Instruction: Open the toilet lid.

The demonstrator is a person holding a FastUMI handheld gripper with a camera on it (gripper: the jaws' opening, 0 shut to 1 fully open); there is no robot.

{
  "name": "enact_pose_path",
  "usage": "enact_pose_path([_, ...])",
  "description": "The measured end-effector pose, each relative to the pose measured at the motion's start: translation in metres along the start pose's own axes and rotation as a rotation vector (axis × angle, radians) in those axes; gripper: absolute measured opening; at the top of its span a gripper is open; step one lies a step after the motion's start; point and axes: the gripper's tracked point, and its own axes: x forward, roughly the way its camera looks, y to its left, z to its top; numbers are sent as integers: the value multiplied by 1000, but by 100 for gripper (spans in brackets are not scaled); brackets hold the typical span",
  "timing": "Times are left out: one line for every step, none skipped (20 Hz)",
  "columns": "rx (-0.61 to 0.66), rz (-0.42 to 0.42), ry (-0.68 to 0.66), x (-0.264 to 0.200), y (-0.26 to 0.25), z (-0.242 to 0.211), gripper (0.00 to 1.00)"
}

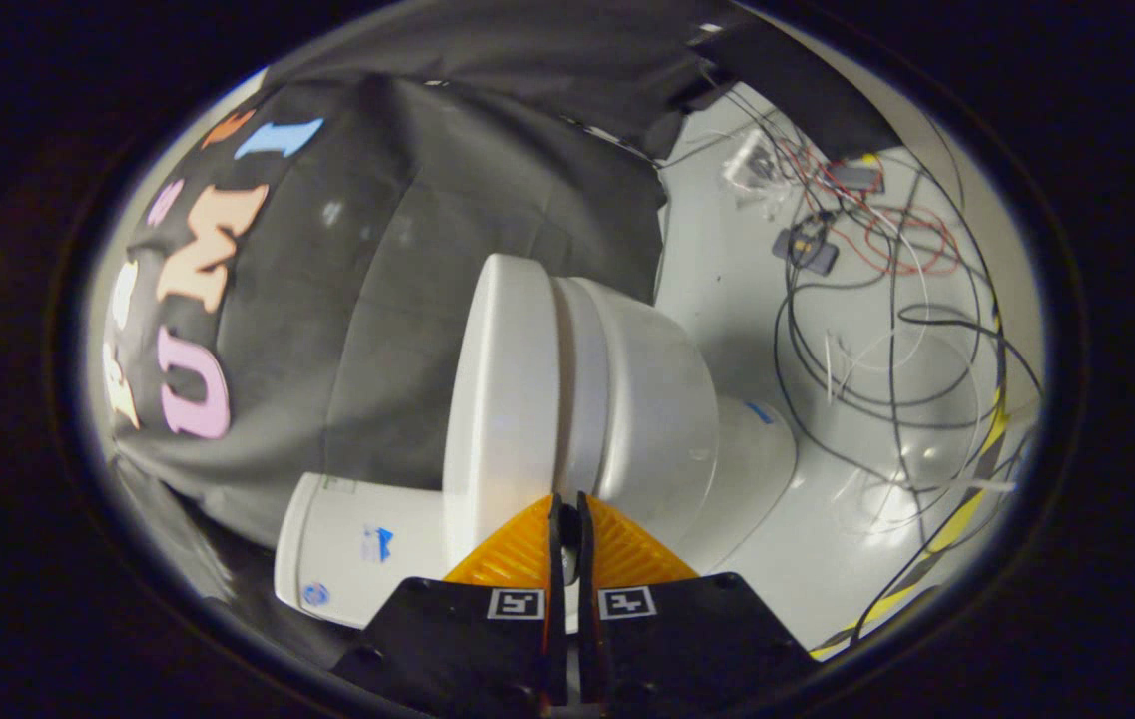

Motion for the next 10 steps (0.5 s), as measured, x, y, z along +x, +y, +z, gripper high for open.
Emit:
enact_pose_path([-14,-12,-7,0,3,2,5])
enact_pose_path([2,-6,-13,-7,14,2,0])
enact_pose_path([28,2,-46,-10,26,7,0])
enact_pose_path([28,10,-52,-16,35,7,0])
enact_pose_path([19,15,-73,-20,44,10,0])
enact_pose_path([12,26,-85,-26,55,10,0])
enact_pose_path([11,40,-100,-31,68,14,0])
enact_pose_path([5,57,-119,-38,84,15,0])
enact_pose_path([-14,67,-124,-43,100,15,0])
enact_pose_path([-41,71,-137,-49,113,16,0])
